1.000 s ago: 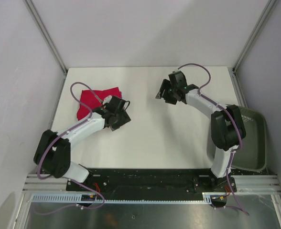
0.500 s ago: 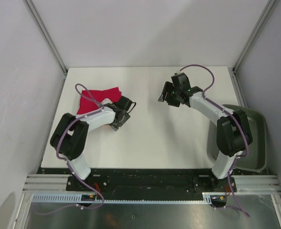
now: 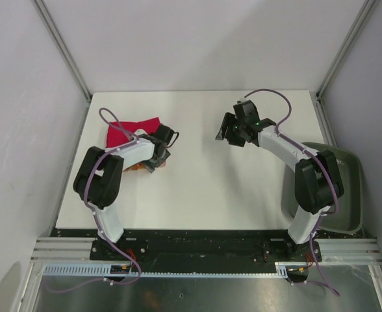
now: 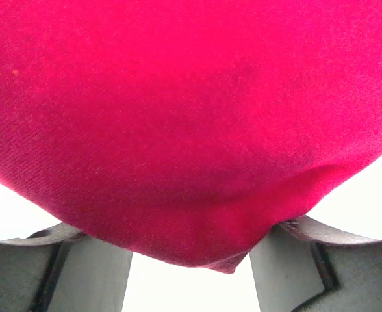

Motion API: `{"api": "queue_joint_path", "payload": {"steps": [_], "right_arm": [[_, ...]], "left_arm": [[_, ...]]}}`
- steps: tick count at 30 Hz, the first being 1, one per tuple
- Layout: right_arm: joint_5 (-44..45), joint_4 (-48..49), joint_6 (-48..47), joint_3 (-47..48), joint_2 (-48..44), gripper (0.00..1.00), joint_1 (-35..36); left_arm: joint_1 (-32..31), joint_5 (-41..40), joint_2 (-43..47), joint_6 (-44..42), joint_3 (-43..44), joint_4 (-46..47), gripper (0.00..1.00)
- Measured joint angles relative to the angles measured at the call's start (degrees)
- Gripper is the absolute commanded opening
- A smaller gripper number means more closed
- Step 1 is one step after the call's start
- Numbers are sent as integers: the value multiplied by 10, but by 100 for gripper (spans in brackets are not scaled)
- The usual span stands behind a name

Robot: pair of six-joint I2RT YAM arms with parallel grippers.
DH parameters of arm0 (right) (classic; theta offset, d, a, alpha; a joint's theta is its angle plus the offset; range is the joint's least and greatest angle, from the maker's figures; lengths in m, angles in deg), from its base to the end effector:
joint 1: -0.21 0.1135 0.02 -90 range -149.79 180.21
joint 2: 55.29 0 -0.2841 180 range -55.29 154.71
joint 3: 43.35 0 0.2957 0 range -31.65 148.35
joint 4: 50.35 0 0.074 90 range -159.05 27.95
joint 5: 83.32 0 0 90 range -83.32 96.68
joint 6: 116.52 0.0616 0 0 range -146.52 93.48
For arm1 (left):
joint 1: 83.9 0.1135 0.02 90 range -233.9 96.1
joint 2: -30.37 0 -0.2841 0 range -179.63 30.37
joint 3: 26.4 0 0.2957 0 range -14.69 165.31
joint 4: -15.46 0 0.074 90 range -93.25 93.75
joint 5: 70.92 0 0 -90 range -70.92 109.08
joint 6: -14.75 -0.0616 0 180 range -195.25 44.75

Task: Fold and stack the t-shirts
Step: Put the neatly folded tshirt into the corner of the board with both arms

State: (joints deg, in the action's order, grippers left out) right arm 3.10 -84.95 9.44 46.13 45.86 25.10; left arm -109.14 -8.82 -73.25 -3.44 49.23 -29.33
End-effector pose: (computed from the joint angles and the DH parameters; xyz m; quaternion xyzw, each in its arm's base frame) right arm 0.4140 0.1963 0.2345 0.0779 0.9244 0.2135 0.3063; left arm 0.3615 -0.1385 0.1282 -0.4125 0.8671 0.0490 0.2748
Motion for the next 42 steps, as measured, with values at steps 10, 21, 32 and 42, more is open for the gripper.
{"api": "queue_joint_path", "payload": {"steps": [10, 21, 32, 42], "right_arm": [[-10, 0, 0, 0, 0, 62, 0], [-19, 1, 0, 0, 0, 62, -5], [-30, 6, -4, -1, 9, 62, -22], [-36, 9, -11, -1, 21, 63, -26]], "left_arm": [[83, 11, -50, -123, 69, -7, 64], [163, 59, -124, -245, 180, -12, 63], [226, 106, -177, -339, 265, -19, 63], [250, 135, -219, -380, 329, -24, 71]]}}
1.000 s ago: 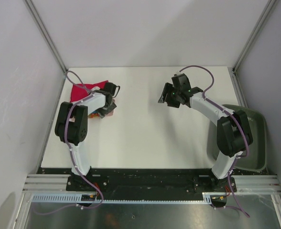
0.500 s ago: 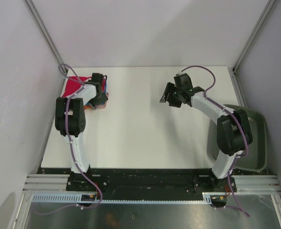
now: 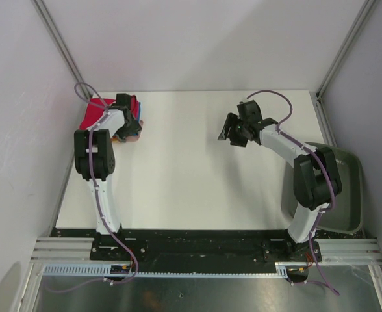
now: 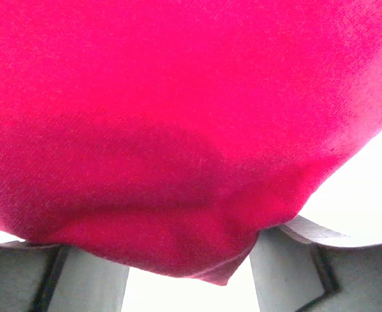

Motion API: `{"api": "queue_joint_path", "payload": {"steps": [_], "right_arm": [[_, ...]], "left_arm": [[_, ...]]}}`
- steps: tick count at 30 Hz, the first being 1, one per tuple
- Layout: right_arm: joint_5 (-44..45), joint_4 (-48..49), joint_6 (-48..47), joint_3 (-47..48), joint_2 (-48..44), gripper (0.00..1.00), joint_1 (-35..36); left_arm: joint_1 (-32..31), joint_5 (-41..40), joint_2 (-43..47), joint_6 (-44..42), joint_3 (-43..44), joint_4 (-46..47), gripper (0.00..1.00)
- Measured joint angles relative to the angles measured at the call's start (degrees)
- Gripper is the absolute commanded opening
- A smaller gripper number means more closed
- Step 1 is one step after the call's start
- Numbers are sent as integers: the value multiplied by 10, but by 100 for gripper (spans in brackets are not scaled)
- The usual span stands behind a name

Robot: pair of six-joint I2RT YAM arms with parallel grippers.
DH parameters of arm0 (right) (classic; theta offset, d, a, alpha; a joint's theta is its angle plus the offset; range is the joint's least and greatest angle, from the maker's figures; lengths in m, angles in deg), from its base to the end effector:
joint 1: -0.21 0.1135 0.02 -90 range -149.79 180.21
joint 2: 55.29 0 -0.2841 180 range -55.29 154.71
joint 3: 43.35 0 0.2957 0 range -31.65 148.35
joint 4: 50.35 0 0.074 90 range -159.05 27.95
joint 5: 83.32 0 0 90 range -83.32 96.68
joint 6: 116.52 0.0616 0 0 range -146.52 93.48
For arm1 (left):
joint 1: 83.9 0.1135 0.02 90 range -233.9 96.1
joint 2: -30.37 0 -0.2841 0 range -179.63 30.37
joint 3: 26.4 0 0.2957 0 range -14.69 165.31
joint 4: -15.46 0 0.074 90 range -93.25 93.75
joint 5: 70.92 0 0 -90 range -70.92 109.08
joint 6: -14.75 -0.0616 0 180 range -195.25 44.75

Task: Fold and stack the t-shirts
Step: Put the neatly folded tshirt into the corner of the board with both arms

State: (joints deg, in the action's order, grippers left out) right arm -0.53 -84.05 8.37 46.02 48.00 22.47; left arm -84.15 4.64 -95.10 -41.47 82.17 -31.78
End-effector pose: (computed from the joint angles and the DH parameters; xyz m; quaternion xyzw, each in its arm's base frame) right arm 0.4259 0.1827 0.2190 0.0798 0.9274 0.2240 0.2888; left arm 0.5261 0.0131 0.1386 -0.3058 0.9177 0.0522 0.2481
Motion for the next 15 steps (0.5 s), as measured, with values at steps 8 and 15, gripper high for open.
{"api": "queue_joint_path", "payload": {"steps": [8, 15], "right_arm": [[-10, 2, -15, 0, 0, 66, -6], [-11, -7, -28, 0, -24, 67, -33]], "left_arm": [[-22, 26, 26, -29, -17, 4, 95], [-134, 44, 172, -34, -92, 9, 99]]}}
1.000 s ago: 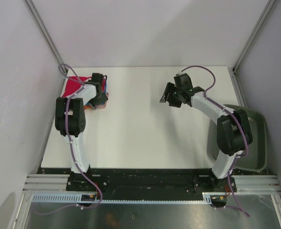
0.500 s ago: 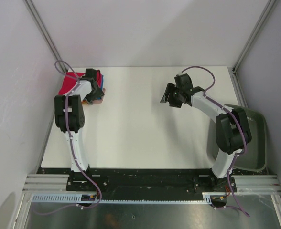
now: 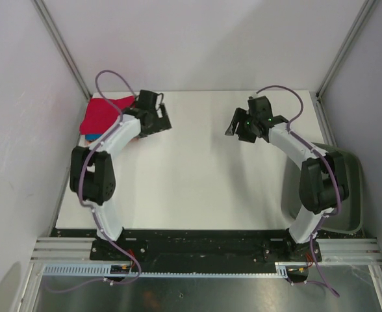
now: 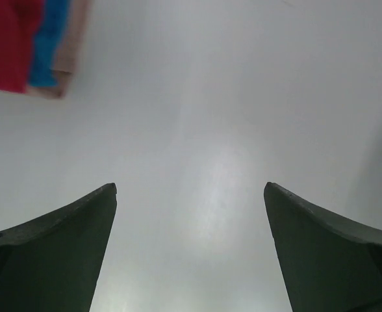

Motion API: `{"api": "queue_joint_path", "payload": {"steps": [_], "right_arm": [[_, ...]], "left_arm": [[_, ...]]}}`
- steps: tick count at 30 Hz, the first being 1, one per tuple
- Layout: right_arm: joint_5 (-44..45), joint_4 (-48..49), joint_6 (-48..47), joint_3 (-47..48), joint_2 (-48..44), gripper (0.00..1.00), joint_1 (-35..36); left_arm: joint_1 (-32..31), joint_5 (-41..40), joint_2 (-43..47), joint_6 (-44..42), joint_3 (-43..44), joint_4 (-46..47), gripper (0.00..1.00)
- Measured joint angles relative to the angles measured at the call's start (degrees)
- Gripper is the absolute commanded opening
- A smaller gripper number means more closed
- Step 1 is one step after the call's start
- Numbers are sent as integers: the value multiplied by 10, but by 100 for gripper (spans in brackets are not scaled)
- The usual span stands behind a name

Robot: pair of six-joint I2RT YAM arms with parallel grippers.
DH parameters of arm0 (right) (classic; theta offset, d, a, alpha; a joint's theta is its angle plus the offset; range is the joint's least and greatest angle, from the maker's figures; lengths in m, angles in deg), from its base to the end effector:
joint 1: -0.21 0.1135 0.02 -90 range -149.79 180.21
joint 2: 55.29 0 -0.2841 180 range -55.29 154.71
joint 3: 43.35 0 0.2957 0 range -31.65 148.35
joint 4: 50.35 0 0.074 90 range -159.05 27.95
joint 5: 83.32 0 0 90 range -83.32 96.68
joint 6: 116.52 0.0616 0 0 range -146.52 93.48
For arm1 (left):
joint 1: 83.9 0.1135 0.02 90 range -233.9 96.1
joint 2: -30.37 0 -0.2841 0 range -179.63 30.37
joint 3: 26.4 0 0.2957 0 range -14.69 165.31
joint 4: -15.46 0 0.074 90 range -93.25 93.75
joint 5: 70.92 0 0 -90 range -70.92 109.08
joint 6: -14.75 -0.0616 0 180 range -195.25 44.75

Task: Fold and stack the t-shirts
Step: Put the neatly folded tshirt into the corner of the board with both arms

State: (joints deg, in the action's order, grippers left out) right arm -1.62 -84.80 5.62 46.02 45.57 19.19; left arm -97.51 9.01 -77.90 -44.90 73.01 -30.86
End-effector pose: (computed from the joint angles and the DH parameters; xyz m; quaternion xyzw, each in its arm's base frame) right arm 0.4294 0.1571 0.2366 0.0790 0.9216 0.2219 0.3086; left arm 0.4672 -0.1020 0.2272 -0.1643 0.9366 -0.0339 0.3077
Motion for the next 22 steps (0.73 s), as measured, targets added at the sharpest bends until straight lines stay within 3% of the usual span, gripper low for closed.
{"api": "queue_joint_path", "payload": {"steps": [10, 22], "right_arm": [[36, -35, -12, -64, -148, 68, 19], [117, -48, -25, -164, -333, 70, 40]], "left_arm": [[-189, 12, 160, -8, -102, 25, 99], [-222, -21, 315, -8, -269, 41, 100]]}}
